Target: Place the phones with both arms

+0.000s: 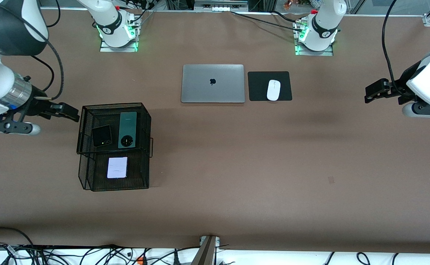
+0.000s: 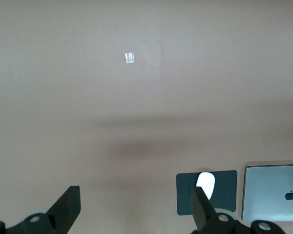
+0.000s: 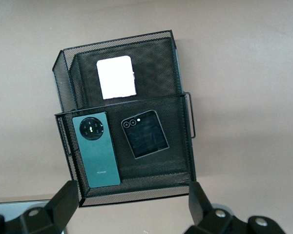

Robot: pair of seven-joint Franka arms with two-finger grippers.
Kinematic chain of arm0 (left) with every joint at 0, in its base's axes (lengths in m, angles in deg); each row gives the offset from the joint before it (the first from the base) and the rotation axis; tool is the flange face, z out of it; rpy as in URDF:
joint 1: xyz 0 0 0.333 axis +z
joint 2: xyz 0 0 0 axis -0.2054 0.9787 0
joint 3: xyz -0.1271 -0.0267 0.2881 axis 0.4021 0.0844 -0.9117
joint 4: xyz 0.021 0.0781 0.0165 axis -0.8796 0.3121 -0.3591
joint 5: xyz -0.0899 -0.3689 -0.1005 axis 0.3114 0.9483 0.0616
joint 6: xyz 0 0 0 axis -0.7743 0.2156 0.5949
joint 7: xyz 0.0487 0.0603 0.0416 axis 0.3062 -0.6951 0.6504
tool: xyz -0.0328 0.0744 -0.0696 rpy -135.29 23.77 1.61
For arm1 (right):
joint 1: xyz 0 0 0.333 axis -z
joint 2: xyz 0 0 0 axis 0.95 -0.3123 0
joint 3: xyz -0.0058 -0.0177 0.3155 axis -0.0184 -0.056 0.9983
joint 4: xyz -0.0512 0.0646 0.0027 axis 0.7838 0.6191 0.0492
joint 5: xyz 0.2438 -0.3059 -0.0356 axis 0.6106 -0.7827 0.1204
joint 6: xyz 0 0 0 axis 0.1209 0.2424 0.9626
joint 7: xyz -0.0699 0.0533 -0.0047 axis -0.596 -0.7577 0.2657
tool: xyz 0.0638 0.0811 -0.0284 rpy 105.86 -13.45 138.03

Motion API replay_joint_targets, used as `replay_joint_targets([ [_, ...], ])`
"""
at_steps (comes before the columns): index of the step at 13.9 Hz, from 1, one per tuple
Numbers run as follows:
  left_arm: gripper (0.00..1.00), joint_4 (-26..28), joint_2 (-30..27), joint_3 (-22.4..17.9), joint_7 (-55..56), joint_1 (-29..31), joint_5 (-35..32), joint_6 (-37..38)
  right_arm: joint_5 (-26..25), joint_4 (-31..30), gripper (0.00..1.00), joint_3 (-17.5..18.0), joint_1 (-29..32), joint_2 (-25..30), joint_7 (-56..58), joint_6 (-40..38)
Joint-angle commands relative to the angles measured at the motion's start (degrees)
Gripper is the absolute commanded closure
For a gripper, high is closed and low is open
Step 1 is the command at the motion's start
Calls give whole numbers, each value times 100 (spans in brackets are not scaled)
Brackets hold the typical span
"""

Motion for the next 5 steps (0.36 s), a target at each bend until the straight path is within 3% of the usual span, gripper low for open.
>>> replay_joint_targets([
  [1,0,-49,0,9,-35,-21,-69,-10,-100,-111,0,31,7,81,-124,40],
  [5,0,-49,-17,9,-26,-21,-51,-18,-64,-102,0,31,7,81,-115,40],
])
